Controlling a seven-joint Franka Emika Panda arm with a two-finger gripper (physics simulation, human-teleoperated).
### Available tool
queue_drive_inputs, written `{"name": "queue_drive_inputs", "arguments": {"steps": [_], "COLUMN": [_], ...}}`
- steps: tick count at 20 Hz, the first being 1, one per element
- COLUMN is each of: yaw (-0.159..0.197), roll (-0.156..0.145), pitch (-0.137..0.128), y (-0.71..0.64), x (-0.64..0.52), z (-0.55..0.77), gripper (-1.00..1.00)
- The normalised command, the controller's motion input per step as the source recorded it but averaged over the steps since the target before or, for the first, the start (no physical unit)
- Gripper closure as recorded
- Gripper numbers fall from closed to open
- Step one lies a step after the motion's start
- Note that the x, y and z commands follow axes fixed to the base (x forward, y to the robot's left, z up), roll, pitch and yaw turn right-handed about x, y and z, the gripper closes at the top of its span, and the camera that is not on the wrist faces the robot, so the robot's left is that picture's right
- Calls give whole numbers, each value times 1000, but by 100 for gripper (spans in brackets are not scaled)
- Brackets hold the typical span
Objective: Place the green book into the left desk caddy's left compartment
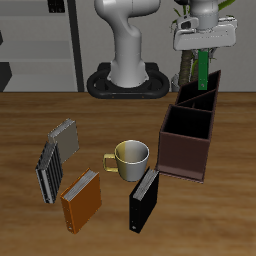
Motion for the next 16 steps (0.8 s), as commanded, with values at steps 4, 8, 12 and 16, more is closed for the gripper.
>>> {"name": "queue_drive_inputs", "arguments": {"steps": [4,8,12,16], "yaw": [-6,14,-1,26], "roll": [-2,17,21,50], "pitch": [11,3,17,16], "y": [19,22,83,162], "x": [76,-5,60,9], "z": [-60,-59,-82,-101], "gripper": [100,100,100,100]}}
